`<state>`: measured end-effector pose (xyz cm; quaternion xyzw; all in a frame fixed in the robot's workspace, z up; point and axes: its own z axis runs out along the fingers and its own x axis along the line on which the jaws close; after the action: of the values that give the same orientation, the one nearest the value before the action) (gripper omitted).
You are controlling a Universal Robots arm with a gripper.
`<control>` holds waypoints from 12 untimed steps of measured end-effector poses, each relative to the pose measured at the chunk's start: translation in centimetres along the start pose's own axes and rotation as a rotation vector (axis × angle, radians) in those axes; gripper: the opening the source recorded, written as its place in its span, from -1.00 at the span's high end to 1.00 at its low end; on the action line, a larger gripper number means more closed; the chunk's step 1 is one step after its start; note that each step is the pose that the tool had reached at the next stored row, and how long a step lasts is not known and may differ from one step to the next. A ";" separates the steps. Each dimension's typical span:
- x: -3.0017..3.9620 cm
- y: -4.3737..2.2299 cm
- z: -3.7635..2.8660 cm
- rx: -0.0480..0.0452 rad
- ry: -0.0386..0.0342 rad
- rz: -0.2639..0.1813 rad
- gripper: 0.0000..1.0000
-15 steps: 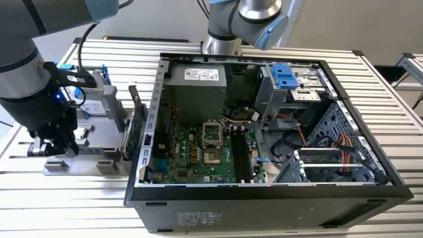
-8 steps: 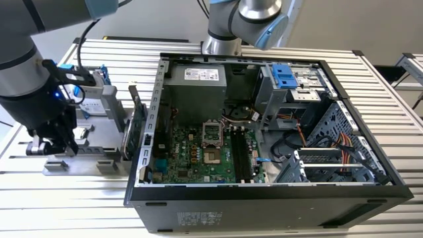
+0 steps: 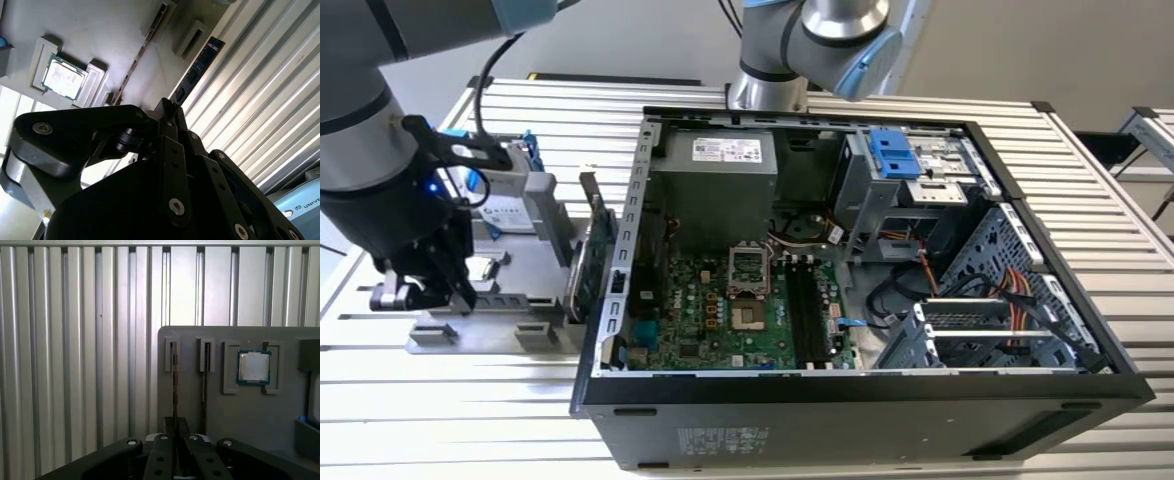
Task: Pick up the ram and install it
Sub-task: 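Pick up the ram and move it above insertion slot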
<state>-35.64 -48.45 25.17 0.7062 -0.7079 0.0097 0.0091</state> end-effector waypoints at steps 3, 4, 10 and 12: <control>0.00 0.00 -0.13 -0.0001 0.0001 0.000 1.00; 0.01 0.00 -0.17 -0.0001 0.0001 0.000 1.00; 0.01 0.00 -0.41 0.0000 0.0000 0.000 1.00; 0.01 0.00 -0.48 -0.0001 0.0001 0.000 1.00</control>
<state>-35.64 -48.45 25.65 0.7062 -0.7079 0.0097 0.0091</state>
